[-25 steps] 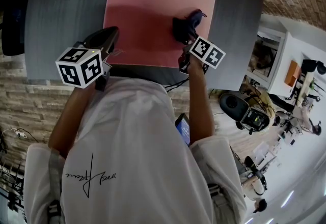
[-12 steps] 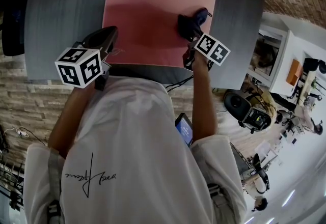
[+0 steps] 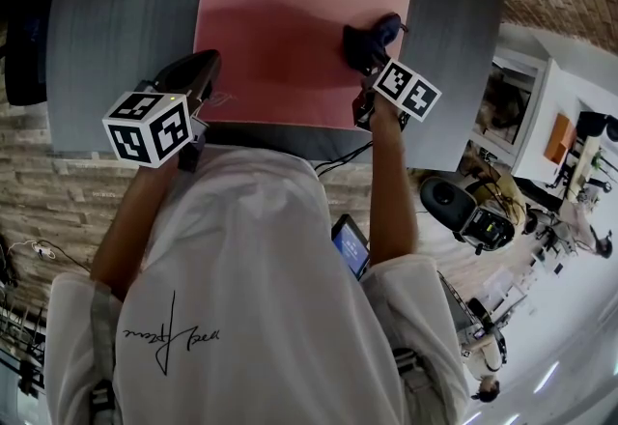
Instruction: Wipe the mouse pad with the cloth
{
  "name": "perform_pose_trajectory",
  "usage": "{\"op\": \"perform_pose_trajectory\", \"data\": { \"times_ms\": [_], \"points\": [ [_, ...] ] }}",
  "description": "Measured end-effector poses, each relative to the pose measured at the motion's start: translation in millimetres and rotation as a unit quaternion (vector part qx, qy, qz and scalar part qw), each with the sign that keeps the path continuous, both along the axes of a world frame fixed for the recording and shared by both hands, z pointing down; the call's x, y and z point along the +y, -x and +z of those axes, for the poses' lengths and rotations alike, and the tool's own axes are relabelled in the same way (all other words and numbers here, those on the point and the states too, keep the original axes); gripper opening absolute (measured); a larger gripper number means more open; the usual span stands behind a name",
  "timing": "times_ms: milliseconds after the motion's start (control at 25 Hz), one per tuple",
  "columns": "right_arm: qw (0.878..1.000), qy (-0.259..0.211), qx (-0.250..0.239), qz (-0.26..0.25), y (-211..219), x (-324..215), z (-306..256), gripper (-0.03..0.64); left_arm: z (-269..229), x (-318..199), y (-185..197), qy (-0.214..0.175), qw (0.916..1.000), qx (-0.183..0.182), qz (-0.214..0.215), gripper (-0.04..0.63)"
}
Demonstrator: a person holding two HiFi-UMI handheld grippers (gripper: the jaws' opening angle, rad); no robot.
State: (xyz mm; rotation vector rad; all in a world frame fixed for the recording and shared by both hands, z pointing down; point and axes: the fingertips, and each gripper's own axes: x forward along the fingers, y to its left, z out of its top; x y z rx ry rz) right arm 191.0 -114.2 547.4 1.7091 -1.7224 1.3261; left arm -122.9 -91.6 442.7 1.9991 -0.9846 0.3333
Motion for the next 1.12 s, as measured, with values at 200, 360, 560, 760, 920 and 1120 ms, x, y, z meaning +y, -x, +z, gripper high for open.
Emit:
{"op": "perform_pose_trajectory", "data": {
  "times_ms": [200,360,560,760,920,1120],
  "points": [
    [1.000,-0.004,-0.001,0.004,-1.6,-2.9,1.0,0.087,2.0,-0.9,-1.0,0.001,1.0000,0.001,0.001,0.012],
    [1.000,-0.008,0.004,0.003,-3.2,-6.6,0.2,0.087,3.1,-0.3,0.0,0.003,1.0000,0.000,-0.002,0.012],
    [1.000,-0.015,0.010,0.006,-4.3,-12.4,0.1,0.087,5.7,1.6,-2.3,0.006,1.0000,-0.001,0.004,0.012],
    [1.000,-0.017,0.026,-0.002,-2.5,-17.8,-0.4,0.087,7.3,4.0,-6.8,0.011,0.9998,0.000,0.016,0.012],
    [0.999,-0.019,0.031,-0.010,0.1,-24.0,-0.4,0.088,8.0,3.2,-11.8,0.012,0.9997,0.003,0.023,0.012],
    [0.999,-0.021,0.034,-0.010,3.0,-29.0,0.2,0.089,8.0,4.1,-15.4,0.012,0.9996,0.007,0.026,0.012]
  ]
}}
